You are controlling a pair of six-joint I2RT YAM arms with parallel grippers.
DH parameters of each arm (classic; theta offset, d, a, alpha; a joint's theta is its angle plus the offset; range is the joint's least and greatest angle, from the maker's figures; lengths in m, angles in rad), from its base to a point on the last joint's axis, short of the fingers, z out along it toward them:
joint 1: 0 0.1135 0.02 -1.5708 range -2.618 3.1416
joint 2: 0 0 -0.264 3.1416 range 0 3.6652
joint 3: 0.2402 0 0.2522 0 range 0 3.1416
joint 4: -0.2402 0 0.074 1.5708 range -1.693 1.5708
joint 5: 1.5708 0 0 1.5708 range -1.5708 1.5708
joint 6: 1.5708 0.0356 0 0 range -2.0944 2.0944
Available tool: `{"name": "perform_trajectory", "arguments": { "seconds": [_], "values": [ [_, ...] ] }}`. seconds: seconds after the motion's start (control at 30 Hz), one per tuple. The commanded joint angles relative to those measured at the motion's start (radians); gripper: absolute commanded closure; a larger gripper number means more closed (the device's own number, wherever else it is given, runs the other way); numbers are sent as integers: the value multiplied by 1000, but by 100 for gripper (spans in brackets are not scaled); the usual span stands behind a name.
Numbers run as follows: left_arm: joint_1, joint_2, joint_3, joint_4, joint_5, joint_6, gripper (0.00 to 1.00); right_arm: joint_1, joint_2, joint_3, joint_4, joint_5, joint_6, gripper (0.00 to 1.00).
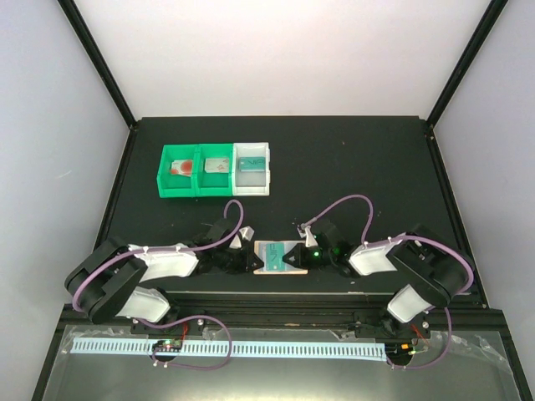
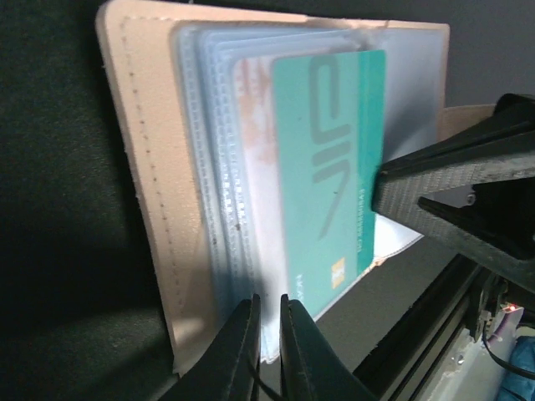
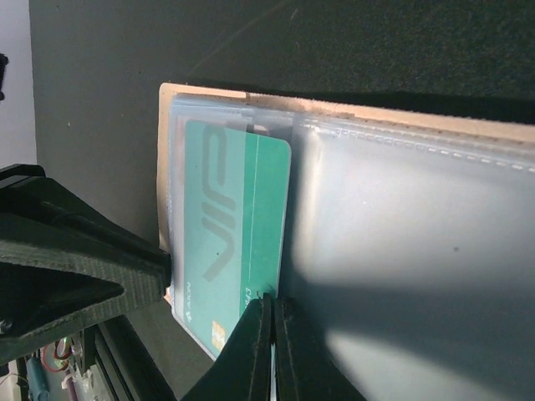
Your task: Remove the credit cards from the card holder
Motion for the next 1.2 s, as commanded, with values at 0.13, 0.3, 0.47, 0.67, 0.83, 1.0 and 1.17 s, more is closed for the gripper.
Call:
{"name": "perform_trajectory", "arguments": {
  "seconds": [0.13, 0.3, 0.47, 0.67, 0.83, 1.0, 1.17],
  "values": [
    [-8, 69, 24, -23, -39, 33, 93, -6, -61, 3, -95, 41, -52, 99],
    [-7, 63, 20, -18, -28, 25, 93, -12, -105, -9, -142, 68, -51, 99],
    [-7, 47, 5, -21, -35, 18, 93, -20, -171, -8, -216, 109, -68, 99],
    [-7, 35, 0, -27, -36, 13, 93, -24, -223, -10, -257, 129, -81, 99],
    [-7, -8, 13, -46, -34, 5, 88, -23, -270, -11, -288, 138, -82, 99],
    [-8, -77, 45, -87, -23, -8, 74, -23, -349, -27, -321, 151, -81, 99],
    [-7, -172, 52, -68, 2, -42, 57, -23, -409, -44, -295, 116, -69, 99]
  ]
}}
